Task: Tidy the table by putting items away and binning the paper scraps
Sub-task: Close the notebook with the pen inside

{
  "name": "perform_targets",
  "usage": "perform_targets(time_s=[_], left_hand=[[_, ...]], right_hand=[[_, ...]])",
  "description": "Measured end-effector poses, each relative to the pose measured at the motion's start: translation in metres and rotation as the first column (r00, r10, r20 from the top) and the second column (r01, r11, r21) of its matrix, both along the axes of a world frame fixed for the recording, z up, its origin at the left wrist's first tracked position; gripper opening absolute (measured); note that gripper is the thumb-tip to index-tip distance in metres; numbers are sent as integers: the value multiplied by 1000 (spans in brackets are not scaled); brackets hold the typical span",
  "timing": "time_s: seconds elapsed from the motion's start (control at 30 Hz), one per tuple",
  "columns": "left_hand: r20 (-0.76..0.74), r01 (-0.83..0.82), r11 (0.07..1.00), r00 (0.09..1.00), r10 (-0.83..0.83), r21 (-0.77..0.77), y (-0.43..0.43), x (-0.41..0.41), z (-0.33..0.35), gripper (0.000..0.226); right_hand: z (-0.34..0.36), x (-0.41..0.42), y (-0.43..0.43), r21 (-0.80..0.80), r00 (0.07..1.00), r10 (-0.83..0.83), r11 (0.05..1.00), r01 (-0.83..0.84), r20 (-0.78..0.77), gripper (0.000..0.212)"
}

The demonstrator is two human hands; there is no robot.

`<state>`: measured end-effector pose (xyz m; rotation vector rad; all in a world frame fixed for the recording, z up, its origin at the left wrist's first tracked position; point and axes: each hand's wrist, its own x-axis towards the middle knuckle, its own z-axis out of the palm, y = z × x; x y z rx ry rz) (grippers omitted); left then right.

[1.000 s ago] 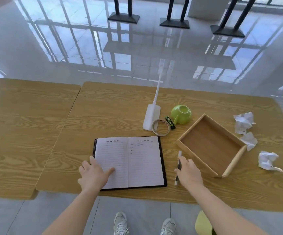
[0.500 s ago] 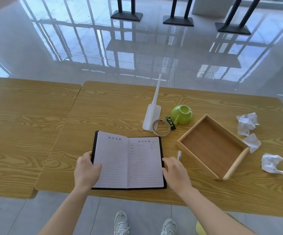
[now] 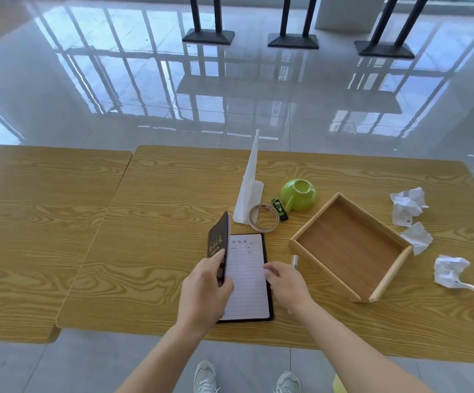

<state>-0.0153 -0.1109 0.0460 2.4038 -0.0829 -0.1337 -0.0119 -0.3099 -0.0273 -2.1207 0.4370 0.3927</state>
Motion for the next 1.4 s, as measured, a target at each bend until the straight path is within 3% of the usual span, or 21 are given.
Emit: perform_targets(time_s=[0.13, 0.2, 0.27, 0.37, 0.47, 0.83, 0.97, 1.13, 1.27, 1.4], left_hand=[[14, 49, 995, 999, -51, 91, -27, 0, -8, 55], [-11, 71, 988, 997, -70, 138, -39, 0, -13, 54], [-30, 92, 978, 996, -88, 187, -49, -1, -17, 48], [-50, 114, 954, 993, -104, 278, -62, -5, -26, 41], [-32, 143, 948, 990, -139, 283, -69, -9, -40, 43], [-172, 340, 830, 940, -293, 443, -44, -23, -79, 56], [-162, 347, 824, 938, -306, 448, -43, -21, -78, 54], [-100, 287, 844, 957, -271, 454, -47, -16, -74, 50], [-36, 218, 847, 973, -229, 485, -60, -7, -71, 47], [-91, 143, 829, 990, -111, 541, -85, 3, -75, 76]], right_hand=[[21, 21, 2, 386, 984, -178, 907, 167, -7, 26], [30, 31, 4, 453, 984, -178, 879, 148, 24, 23], [34, 38, 4, 408, 987, -139, 908, 94, 81, 28], [34, 44, 1, 220, 993, -55, 975, 31, 104, 35], [27, 46, -4, 41, 995, 11, 999, -15, 102, 24], [8, 40, -13, -138, 988, 149, 978, -153, -38, 14], [10, 34, -22, -111, 996, 89, 990, -90, -17, 44], [7, 14, -48, -235, 998, -34, 971, 46, 56, 23], [1, 1, -56, -323, 998, -45, 945, 57, 44, 9], [-6, -3, -57, -415, 999, -50, 909, 42, -8, 25]])
